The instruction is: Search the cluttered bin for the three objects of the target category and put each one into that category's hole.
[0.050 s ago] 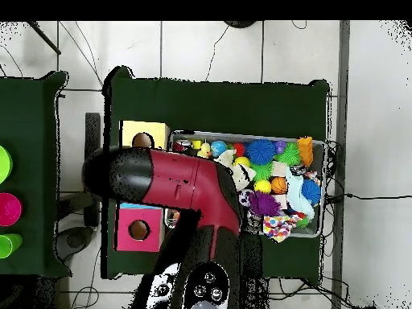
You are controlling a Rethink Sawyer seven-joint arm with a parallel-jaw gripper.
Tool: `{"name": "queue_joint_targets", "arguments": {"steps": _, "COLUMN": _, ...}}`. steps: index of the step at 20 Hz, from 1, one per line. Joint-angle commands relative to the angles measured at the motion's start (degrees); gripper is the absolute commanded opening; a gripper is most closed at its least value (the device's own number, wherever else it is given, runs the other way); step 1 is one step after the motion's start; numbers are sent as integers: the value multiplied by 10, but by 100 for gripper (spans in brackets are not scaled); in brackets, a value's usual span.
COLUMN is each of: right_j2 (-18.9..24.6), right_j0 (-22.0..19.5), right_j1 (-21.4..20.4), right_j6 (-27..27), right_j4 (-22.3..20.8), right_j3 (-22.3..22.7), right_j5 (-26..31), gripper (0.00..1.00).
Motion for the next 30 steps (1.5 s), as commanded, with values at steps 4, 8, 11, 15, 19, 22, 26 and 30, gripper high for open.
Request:
{"name": "queue_joint_targets", "arguments": {"steps": 4, "right_j2": 56, "right_j0": -67, "right_j1": 49, "right_j6": -54, "right_j4": -48, "right_j3": 33, "right_j5": -62, "gripper": 100}}
{"name": "queue_joint_targets", "arguments": {"steps": 8, "right_j2": 76, "right_j0": -105, "right_j1": 62, "right_j6": -85, "right_j4": -65, "right_j3": 38, "right_j5": -82, "gripper": 100}}
{"name": "queue_joint_targets", "arguments": {"steps": 11, "right_j2": 91, "right_j0": -127, "right_j1": 66, "right_j6": -101, "right_j4": -81, "right_j3": 40, "right_j5": -90, "gripper": 100}}
{"name": "queue_joint_targets", "arguments": {"steps": 15, "right_j2": 108, "right_j0": -151, "right_j1": 69, "right_j6": -114, "right_j4": -102, "right_j3": 29, "right_j5": -82, "gripper": 100}}
{"name": "queue_joint_targets", "arguments": {"steps": 19, "right_j2": 120, "right_j0": -160, "right_j1": 65, "right_j6": -107, "right_j4": -117, "right_j3": 26, "right_j5": -70, "gripper": 100}}
{"name": "queue_joint_targets", "arguments": {"steps": 22, "right_j2": 131, "right_j0": -167, "right_j1": 63, "right_j6": -102, "right_j4": -125, "right_j3": 26, "right_j5": -66, "gripper": 100}}
{"name": "queue_joint_targets", "arguments": {"steps": 26, "right_j2": 141, "right_j0": -173, "right_j1": 59, "right_j6": -99, "right_j4": -134, "right_j3": 28, "right_j5": -59, "gripper": 100}}
{"name": "queue_joint_targets", "arguments": {"steps": 30, "right_j2": 148, "right_j0": -178, "right_j1": 60, "right_j6": -94, "right_j4": -144, "right_j3": 25, "right_j5": -58, "gripper": 100}}
